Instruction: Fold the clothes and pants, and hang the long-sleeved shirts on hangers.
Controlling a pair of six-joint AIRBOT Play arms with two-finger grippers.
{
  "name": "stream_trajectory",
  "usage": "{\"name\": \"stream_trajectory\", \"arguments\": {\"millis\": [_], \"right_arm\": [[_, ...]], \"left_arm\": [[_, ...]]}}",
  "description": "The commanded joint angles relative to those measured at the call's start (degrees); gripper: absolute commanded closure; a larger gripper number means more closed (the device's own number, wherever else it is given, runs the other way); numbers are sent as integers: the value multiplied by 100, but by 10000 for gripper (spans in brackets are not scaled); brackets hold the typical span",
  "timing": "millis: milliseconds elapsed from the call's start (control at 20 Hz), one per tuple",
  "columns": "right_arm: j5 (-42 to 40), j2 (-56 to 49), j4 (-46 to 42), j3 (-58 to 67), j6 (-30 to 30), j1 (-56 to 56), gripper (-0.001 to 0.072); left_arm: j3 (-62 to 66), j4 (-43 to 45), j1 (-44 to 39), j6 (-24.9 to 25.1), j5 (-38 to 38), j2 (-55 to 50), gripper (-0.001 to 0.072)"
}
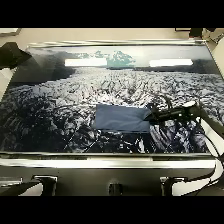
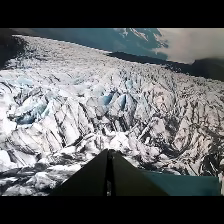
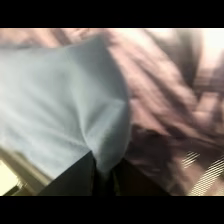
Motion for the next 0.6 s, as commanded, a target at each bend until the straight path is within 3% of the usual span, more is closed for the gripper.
{"name": "stream_trajectory", "arguments": {"millis": [0,250,550], "right_arm": [[251,-46,549,201,-483,39,671],[-256,-50,402,1320,-308,-485,671],[-772,-57,262,2162,289,-2741,673]], "left_arm": [[2,-15,4,0,0,-2,685],[2,-15,4,0,-22,-2,685],[0,-13,-2,-2,-33,-26,685]]}}
